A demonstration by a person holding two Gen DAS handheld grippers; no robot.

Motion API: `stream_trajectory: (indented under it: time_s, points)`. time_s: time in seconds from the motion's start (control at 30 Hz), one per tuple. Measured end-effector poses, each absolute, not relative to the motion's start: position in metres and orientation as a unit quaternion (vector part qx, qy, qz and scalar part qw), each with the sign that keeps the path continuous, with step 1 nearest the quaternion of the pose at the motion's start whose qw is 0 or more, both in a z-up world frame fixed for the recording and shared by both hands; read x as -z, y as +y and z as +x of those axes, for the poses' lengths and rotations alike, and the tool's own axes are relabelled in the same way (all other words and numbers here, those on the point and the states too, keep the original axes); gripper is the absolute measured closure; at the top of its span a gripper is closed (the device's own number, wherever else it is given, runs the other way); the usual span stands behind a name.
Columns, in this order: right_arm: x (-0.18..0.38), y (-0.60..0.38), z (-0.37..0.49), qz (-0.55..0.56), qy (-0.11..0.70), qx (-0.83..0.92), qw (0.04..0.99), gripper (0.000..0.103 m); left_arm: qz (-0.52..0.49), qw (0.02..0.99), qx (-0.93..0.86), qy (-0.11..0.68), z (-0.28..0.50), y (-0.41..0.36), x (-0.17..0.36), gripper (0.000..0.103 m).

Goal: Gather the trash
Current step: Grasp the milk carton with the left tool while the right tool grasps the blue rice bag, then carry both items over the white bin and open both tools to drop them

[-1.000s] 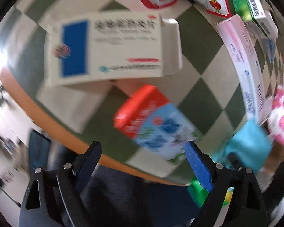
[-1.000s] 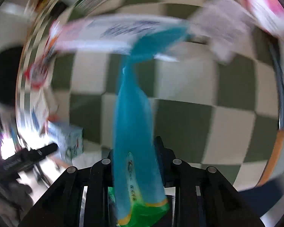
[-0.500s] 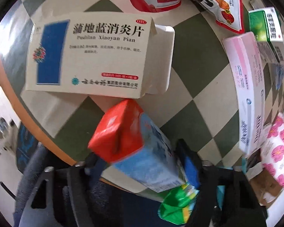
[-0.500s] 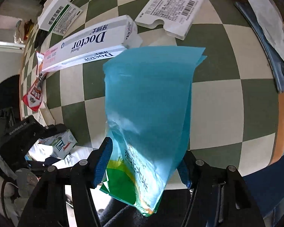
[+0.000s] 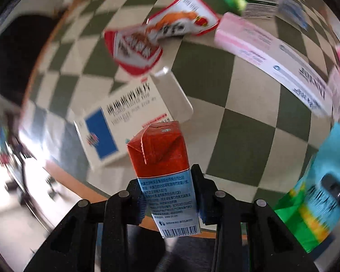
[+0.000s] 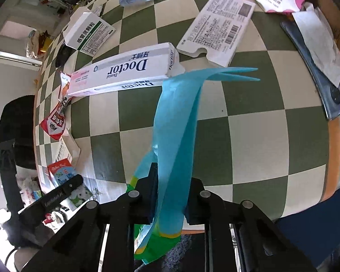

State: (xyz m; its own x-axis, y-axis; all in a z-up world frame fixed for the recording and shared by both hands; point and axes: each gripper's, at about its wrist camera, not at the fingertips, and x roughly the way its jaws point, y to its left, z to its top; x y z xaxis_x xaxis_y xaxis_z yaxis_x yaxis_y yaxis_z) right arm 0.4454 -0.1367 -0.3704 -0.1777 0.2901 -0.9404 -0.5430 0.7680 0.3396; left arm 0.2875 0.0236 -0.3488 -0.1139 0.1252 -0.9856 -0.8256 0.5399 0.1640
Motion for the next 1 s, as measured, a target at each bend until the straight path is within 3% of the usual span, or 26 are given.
stream_trajectory:
  time_s: [0.3, 0.7, 0.83, 1.0]
  points:
    - [0.337, -0.123, 0.424, -0.110, 0.650, -0.352, 0.665, 0.091, -0.194, 0.663, -0.383, 0.613, 0.277, 0.011, 0.306, 0.072]
    - [0.269, -0.136, 0.309, -0.062, 0.599, -0.352, 0.716, 0.092, -0.166, 0.753, -0.310, 0.556, 0.142, 0.014, 0.235, 0.072]
    - [0.267, -0.148, 0.236, -0.038, 0.600, -0.340, 0.723, 0.092, -0.174, 0.758, -0.280, 0.564, 0.084, 0.012, 0.240, 0.072]
    - [0.305, -0.159, 0.153, -0.027, 0.637, -0.316, 0.703, 0.092, -0.221, 0.722, -0.242, 0.609, 0.015, 0.013, 0.288, 0.072]
